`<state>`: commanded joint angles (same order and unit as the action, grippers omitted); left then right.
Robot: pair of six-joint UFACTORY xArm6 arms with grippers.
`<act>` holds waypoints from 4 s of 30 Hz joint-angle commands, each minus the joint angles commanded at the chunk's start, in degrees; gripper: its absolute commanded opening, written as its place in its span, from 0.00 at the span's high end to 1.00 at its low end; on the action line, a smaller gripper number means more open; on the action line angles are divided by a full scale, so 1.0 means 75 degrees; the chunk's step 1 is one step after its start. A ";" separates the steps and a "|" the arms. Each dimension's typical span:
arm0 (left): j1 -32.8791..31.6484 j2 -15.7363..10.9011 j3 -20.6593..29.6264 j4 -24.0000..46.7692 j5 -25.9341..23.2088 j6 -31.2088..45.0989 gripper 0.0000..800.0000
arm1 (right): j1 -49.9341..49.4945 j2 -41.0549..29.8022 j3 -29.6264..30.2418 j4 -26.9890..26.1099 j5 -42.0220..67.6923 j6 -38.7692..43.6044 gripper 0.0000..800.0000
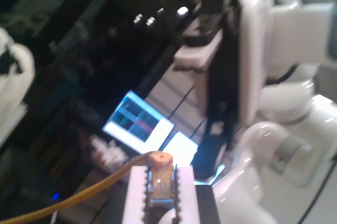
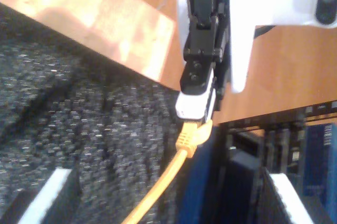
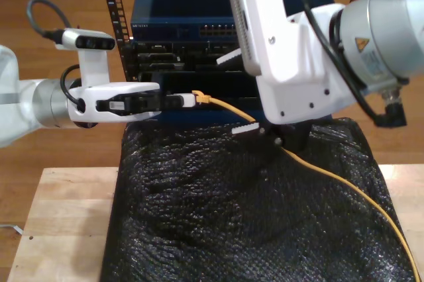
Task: Grab the cable and plug it in
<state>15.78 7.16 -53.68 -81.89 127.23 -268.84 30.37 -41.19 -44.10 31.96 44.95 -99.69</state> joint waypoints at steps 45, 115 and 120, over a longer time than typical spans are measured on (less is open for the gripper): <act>-0.0164 0.0082 0.0047 -0.0152 0.1102 -0.0539 0.97 | 0.0715 -0.0141 0.0305 0.0023 -0.0996 0.0023 0.53; 0.0012 -0.0234 0.0070 -0.0610 0.0293 -0.0504 0.00 | 0.0481 0.0164 0.0199 0.0328 -0.0774 0.1020 1.00; 0.0117 -0.0410 0.0070 -0.0610 -0.0070 -0.0492 0.00 | -0.0305 0.0164 0.0270 0.0328 0.0047 0.1137 1.00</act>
<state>16.66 4.09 -53.15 -86.46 126.70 -272.53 28.09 -39.96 -42.08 34.42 45.30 -91.16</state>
